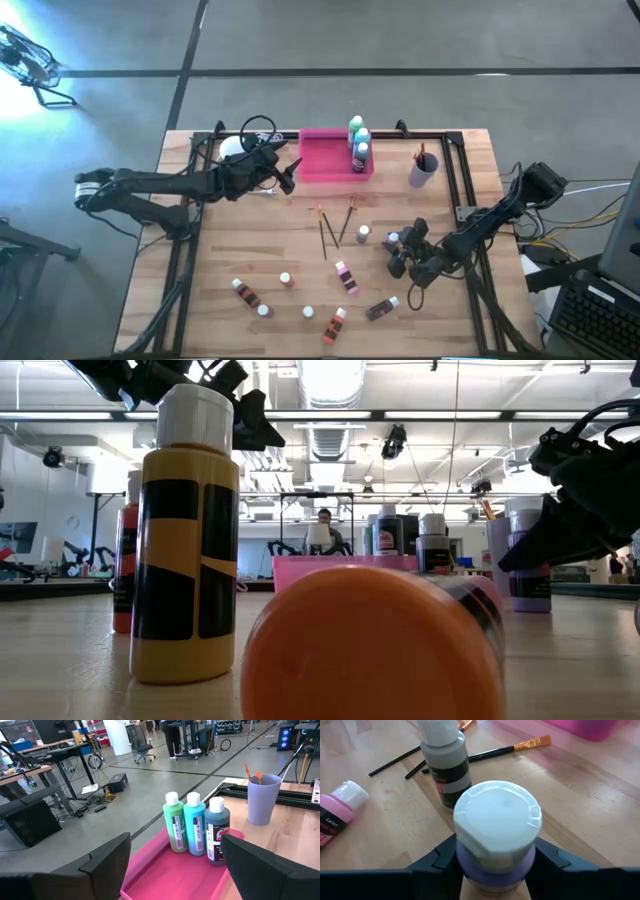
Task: Pick & Place Paint Supplies
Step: Put the violet black paint bottle into the pink bin
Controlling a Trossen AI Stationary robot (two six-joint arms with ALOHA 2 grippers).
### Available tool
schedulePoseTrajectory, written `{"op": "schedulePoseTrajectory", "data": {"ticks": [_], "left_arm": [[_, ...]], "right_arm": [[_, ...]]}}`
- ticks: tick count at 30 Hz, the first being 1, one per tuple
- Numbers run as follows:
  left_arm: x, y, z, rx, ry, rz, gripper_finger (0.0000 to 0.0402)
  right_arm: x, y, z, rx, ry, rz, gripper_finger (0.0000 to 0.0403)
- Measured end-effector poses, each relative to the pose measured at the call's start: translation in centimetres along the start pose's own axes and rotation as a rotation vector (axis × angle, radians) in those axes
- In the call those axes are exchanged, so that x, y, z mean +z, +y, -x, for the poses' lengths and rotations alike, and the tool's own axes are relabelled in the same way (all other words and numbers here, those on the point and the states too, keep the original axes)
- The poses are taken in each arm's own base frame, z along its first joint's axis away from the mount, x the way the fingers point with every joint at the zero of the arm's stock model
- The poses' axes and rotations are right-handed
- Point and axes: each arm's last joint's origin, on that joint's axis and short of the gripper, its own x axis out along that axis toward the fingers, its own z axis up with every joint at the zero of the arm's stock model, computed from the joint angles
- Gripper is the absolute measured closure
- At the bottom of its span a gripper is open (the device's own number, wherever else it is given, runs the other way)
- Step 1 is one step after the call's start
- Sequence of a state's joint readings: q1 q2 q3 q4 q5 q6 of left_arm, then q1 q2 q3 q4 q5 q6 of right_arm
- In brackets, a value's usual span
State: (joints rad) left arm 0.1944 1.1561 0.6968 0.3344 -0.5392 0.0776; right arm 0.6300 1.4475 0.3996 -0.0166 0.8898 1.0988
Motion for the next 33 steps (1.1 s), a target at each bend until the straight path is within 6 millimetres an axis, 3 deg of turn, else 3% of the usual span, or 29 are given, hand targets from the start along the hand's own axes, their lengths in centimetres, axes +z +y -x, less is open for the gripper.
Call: {"op": "schedulePoseTrajectory", "data": {"ticks": [6,13,18,26,33], "left_arm": [[0.0,0.0,0.0,0.000,0.003,-0.002,0.0090],[-0.1,0.0,0.0,-0.013,0.006,0.020,0.0090],[-0.4,-0.8,-0.3,-0.200,0.012,0.095,0.0090],[-2.6,-4.0,-3.7,-0.495,0.058,0.091,0.0090],[-2.8,-8.1,-7.7,-0.721,0.085,0.039,0.0090]], "right_arm": [[0.1,0.1,0.0,0.004,0.002,0.000,0.0265],[0.4,0.5,0.1,0.014,0.002,0.027,0.0253],[0.6,0.8,0.1,0.019,-0.001,0.040,0.0258],[1.1,1.6,0.3,0.043,0.001,0.081,0.0262],[1.5,1.8,0.5,0.057,0.005,0.086,0.0260]]}}
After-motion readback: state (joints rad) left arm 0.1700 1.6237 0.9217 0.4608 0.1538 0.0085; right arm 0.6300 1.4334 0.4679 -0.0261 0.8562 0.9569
